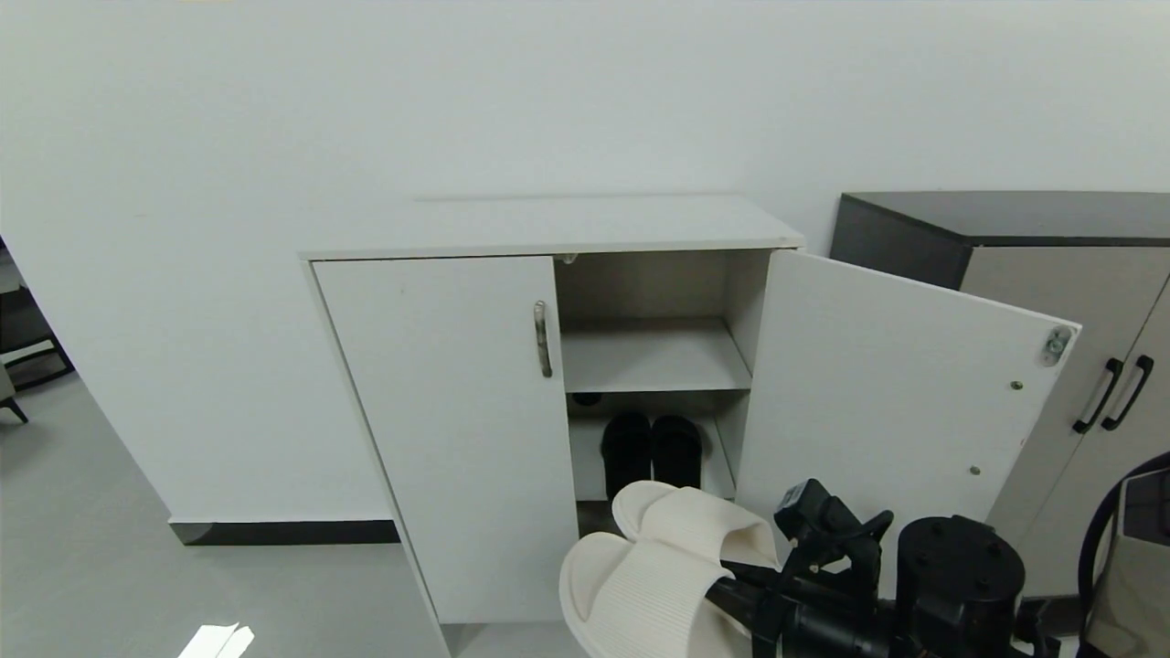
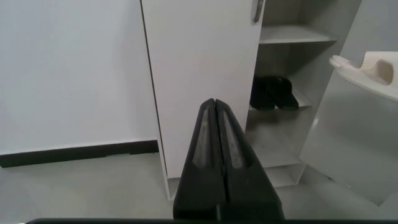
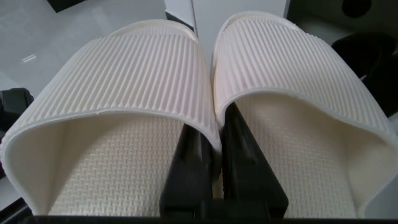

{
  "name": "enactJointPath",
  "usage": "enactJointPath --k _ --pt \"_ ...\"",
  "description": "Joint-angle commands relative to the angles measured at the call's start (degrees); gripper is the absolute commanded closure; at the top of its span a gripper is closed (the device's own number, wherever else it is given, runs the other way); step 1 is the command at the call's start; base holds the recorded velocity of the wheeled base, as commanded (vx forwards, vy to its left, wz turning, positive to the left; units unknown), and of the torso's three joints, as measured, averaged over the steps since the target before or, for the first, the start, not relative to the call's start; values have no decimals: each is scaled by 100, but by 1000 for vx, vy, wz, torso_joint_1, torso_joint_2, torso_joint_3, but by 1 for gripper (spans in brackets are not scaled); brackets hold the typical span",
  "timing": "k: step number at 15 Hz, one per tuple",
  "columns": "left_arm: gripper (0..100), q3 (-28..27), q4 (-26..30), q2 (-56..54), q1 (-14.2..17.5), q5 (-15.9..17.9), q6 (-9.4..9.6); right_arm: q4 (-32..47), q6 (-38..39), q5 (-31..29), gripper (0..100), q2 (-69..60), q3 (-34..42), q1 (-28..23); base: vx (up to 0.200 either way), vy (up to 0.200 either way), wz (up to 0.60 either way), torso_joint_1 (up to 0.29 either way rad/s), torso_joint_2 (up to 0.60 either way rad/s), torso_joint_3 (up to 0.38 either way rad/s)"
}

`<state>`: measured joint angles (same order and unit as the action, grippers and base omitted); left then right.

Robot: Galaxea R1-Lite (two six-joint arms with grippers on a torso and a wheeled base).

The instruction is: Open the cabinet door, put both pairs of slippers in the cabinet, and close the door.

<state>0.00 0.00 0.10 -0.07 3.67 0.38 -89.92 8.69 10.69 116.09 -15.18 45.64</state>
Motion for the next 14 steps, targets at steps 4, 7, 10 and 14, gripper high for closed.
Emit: enactJointPath --k 4,7,10,14 --pt "100 0 0 8 -1 2 -3 -8 -17 3 100 19 6 -3 0 0 0 -151 458 301" --pt "100 0 0 8 -1 2 -11 -8 -25 21 100 28 6 6 0 0 0 -113 413 299" --pt "100 0 0 8 7 2 -11 -8 -482 -296 100 19 32 103 0 0 0 -30 124 80" --pt "100 0 0 8 -1 -7 -11 106 -562 -1930 100 133 -513 410 0 0 0 0 0 0"
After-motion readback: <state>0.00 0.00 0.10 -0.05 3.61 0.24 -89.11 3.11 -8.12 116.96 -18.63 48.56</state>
